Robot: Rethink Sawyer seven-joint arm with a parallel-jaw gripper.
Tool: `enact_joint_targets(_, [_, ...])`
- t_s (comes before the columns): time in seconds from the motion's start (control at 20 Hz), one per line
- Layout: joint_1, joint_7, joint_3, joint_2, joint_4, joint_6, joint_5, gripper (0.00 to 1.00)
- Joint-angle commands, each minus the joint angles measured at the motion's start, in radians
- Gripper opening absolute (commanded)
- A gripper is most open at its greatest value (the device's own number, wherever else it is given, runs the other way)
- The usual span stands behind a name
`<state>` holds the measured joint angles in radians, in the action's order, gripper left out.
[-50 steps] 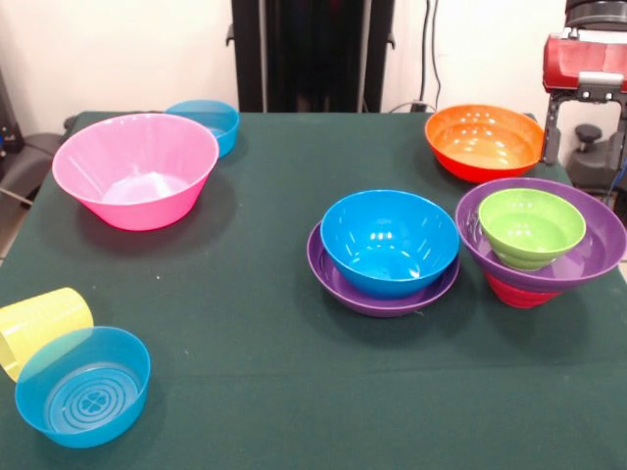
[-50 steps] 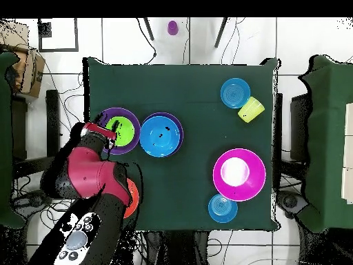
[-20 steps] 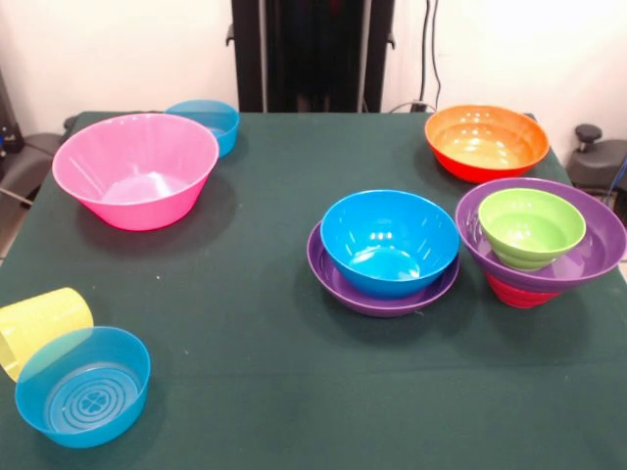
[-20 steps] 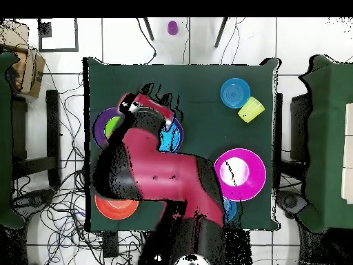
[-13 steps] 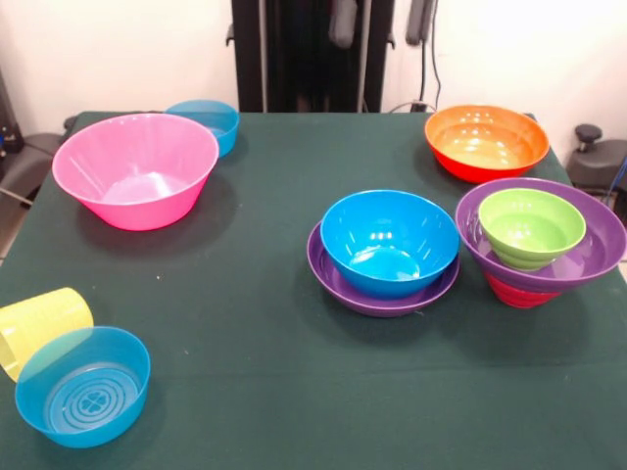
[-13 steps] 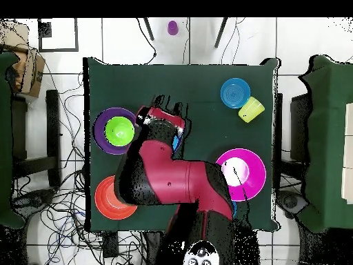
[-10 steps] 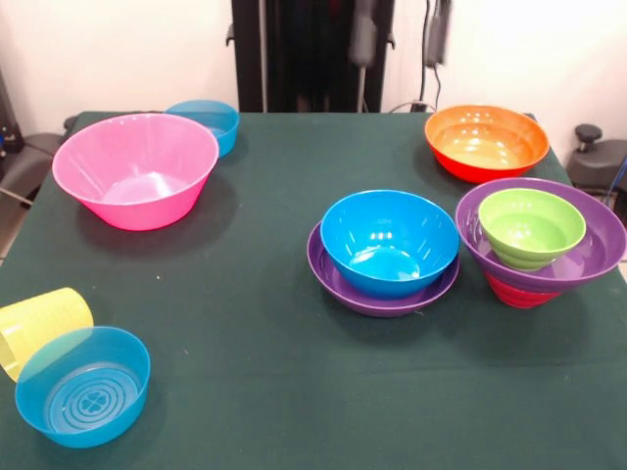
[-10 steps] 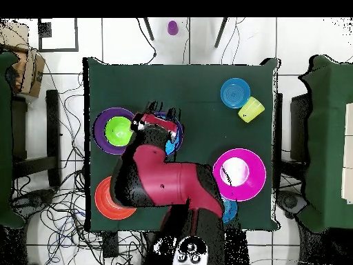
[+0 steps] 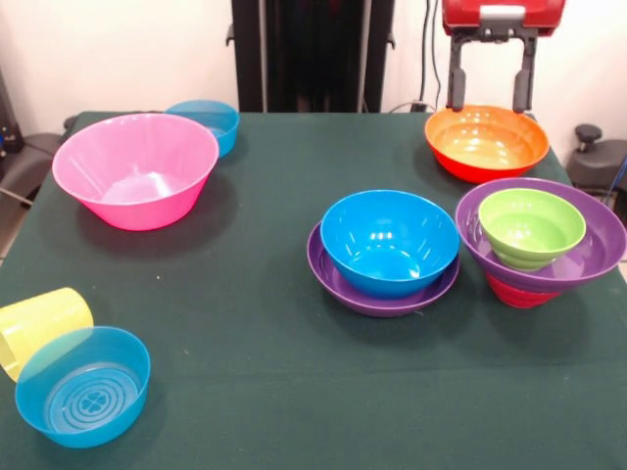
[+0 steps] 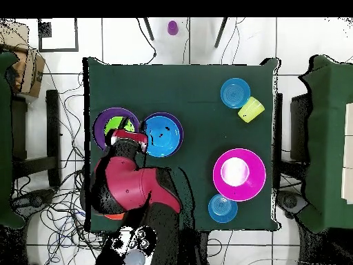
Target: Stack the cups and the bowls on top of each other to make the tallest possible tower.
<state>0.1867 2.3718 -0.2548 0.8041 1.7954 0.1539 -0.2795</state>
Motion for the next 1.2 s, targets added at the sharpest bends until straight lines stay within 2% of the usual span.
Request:
enact_joint_targets(0.05, [-0.096,0.083,0.102,0.008,0.082,0.024,-0.068,1.00])
enact_joint_targets(0.1, [-0.133,0.083,0.144,0.040,0.108,0.019,-0.095,1.00])
enact_joint_targets(0.15, [-0.220,0.075,0.253,0.111,0.173,-0.022,-0.147,1.00])
enact_joint_targets(0.2, [-0.262,0.068,0.307,0.149,0.210,-0.042,-0.165,1.00])
enact_joint_targets(0.25, [-0.344,0.054,0.420,0.212,0.276,-0.087,-0.186,1.00])
enact_joint_targets(0.35, [-0.402,0.034,0.507,0.263,0.341,-0.129,-0.176,1.00])
enact_joint_targets(0.55, [-0.458,-0.001,0.592,0.296,0.401,-0.189,-0.135,1.00])
enact_joint_targets(0.7, [-0.459,-0.007,0.589,0.297,0.399,-0.195,-0.122,1.00])
enact_joint_targets(0.9, [-0.432,0.000,0.542,0.248,0.345,-0.153,-0.135,1.00])
enact_joint_targets(1.2, [-0.287,0.000,0.342,0.077,0.207,-0.038,-0.140,1.00])
